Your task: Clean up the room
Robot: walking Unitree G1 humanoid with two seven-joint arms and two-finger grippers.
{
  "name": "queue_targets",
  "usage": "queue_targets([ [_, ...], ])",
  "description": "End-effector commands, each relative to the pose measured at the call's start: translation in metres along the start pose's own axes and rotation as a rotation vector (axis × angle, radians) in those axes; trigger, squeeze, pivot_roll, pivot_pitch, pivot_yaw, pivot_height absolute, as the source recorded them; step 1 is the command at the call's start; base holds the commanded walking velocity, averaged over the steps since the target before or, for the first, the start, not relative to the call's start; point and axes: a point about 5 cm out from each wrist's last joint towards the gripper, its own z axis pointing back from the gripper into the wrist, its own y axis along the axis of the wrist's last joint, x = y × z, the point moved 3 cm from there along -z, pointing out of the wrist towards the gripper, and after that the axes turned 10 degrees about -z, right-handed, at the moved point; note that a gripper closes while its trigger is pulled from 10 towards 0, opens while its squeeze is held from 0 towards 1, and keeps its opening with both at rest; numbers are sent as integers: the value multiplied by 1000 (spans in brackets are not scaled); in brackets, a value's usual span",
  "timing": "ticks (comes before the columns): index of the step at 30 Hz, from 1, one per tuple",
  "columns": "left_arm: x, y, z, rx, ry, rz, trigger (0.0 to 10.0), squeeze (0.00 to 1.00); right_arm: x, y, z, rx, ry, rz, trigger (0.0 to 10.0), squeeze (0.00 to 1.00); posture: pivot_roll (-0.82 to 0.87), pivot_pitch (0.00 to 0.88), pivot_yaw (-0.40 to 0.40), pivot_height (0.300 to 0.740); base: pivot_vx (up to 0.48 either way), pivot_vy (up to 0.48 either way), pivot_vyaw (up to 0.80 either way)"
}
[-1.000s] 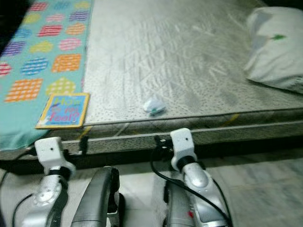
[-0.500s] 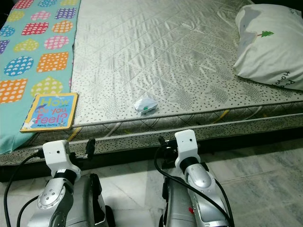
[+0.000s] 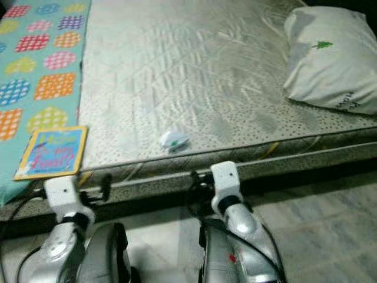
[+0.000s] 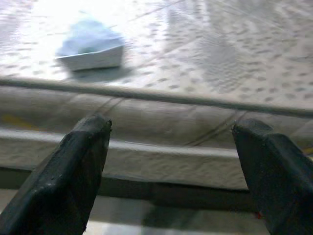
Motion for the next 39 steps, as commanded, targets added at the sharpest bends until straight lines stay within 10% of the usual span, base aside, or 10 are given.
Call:
queue_targets([
  [1,-13,-3,3,-12,36,-12,10000,0,-13,0,-2,3,34,-17,10000,0,-56,222,3,543,394,0,0],
  [30,-13,-7,3,-29,59,-11,10000,0,-15,4,-6,20,68,30,10000,0,-56,229,-3,543,86,0,221],
  [39,-24,-4,13,-43,82,-42,10000,0,-30,-18,-21,-130,189,77,10000,0,14,244,-9,543,0,0,0],
])
